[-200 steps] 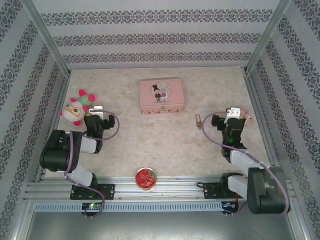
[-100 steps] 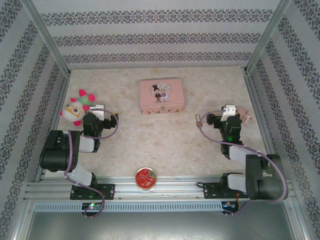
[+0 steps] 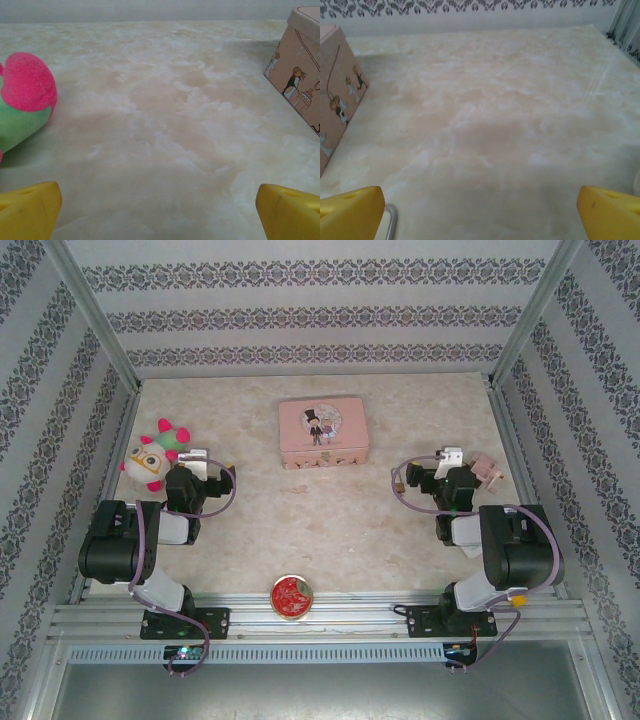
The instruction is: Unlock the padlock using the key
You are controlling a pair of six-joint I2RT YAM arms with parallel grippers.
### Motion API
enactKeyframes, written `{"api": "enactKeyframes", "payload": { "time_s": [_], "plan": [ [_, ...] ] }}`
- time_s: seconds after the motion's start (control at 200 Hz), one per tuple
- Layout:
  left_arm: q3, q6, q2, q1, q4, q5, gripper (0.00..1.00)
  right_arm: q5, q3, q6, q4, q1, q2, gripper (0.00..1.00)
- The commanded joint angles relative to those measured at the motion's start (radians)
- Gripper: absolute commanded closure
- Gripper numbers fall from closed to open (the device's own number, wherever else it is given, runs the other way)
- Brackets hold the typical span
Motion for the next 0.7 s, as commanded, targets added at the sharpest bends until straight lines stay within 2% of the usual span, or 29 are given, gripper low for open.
{"api": "enactKeyframes", "payload": {
  "time_s": [0.0,0.695],
  "plan": [
    [0.018,-0.008,0.004,0.011,0.01,0.006,0.01,0.032,0.016,0.015,0.011,0.005,-0.008,0.02],
    [0.017,-0.008,0.003,0.012,0.012,0.008,0.01,0.043,0.016,0.007,0.006,0.014,-0.008,0.02]
  ]
}}
